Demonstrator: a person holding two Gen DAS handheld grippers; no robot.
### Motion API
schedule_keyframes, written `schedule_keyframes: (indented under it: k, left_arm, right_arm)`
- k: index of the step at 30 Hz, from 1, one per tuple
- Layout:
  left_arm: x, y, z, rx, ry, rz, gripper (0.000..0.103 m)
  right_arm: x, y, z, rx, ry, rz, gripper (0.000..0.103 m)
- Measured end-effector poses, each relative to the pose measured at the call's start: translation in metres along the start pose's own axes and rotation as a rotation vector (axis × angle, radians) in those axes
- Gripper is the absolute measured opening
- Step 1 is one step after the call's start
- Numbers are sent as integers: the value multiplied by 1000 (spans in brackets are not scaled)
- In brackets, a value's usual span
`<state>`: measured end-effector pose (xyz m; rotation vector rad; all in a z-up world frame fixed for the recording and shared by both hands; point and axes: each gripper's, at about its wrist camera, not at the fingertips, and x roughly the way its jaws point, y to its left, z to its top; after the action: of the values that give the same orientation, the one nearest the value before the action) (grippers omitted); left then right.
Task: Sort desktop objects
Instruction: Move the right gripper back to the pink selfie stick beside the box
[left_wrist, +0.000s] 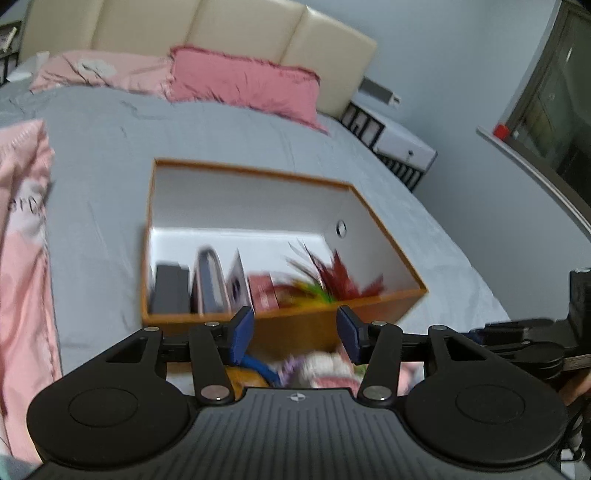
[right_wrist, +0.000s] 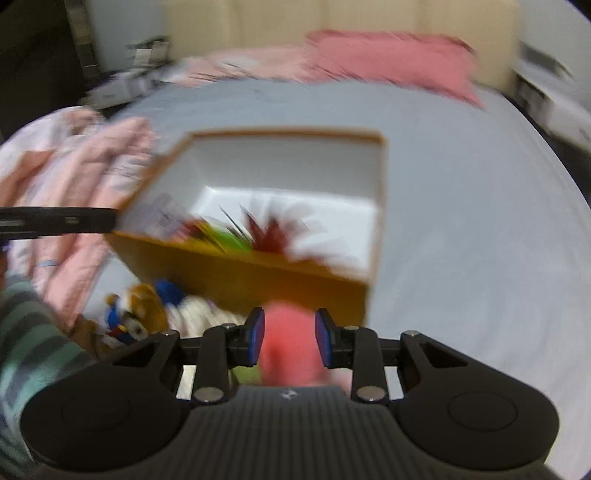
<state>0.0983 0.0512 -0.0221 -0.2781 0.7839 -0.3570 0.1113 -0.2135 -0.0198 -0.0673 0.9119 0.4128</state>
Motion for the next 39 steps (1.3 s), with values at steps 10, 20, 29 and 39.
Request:
schedule_keyframes:
  k: [10,20,29,39]
  left_arm:
    - [22,-16,-34,117,88,45,58]
    - [27,-11,-37,103,111,38,58]
    - [30,-10,-37,104,117,50,58]
    - [26,-7,-37,88,106,50,58]
  right_arm:
    - [43,-24,-40,315,239,-88,36]
    - [74,-26,-41,286,350,-44,40]
    - [33,-6,-44,260,216,-60,39]
    - [75,5,-38,296,293,-96,56]
